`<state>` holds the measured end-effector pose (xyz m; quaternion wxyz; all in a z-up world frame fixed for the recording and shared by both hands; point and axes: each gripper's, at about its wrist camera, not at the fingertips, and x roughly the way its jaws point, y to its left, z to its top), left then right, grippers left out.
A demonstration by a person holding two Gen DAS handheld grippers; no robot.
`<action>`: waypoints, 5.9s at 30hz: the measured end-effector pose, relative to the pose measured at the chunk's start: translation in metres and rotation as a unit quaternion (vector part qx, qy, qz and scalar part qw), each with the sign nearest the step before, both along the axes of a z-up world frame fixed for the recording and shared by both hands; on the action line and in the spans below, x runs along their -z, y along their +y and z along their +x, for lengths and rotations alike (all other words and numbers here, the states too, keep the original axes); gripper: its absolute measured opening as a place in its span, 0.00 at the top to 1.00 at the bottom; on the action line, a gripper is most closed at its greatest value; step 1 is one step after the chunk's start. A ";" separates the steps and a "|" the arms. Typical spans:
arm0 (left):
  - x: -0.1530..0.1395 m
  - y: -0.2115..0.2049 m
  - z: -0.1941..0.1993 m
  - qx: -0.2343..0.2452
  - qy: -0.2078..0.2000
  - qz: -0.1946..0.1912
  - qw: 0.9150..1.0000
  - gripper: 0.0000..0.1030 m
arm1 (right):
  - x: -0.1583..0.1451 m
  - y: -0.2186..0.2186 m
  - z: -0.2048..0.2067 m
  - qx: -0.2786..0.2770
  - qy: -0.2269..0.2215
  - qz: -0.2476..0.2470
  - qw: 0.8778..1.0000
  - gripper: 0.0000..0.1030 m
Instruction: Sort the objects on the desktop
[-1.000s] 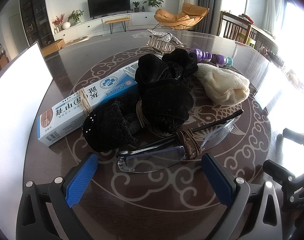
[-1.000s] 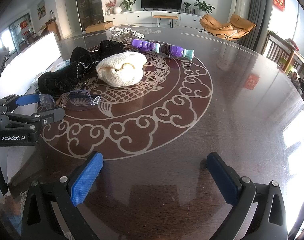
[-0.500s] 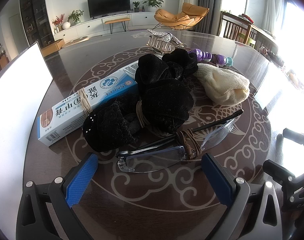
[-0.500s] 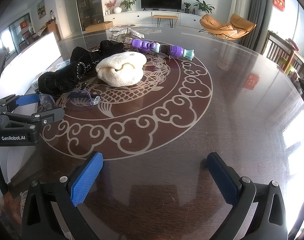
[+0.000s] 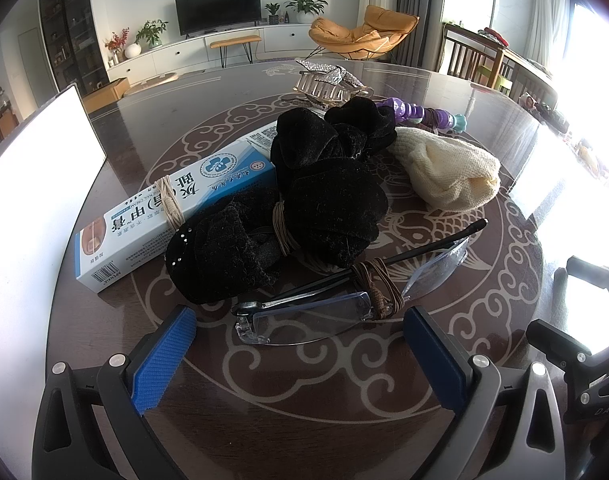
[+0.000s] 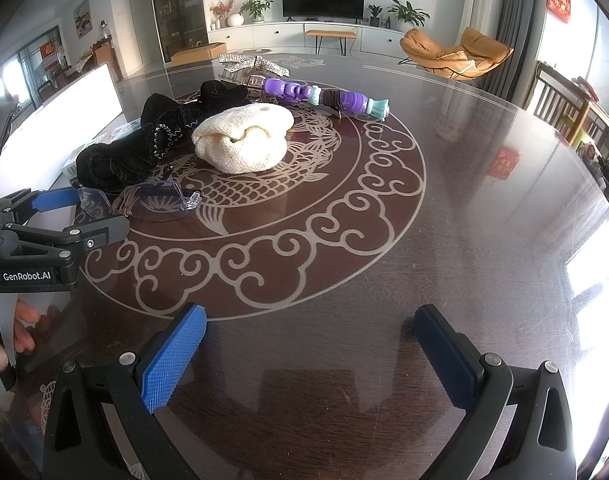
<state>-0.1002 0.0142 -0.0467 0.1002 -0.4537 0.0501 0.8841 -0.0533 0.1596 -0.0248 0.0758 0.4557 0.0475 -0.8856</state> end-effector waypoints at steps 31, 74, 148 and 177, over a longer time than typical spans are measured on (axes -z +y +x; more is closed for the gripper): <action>-0.003 -0.068 0.048 -0.041 0.004 0.042 0.998 0.00 | 0.000 0.000 0.000 0.000 0.000 0.000 1.000 0.00; -0.003 -0.070 0.057 -0.044 0.002 0.033 0.998 0.00 | -0.003 -0.001 0.000 0.001 -0.006 0.000 1.000 0.00; -0.005 -0.048 0.027 -0.074 -0.032 -0.006 0.997 0.00 | -0.008 -0.038 0.028 -0.100 0.001 -0.001 0.995 0.00; -0.018 -0.062 0.083 -0.007 0.010 0.020 1.000 0.72 | -0.059 -0.017 -0.055 -0.001 0.008 -0.139 0.990 0.00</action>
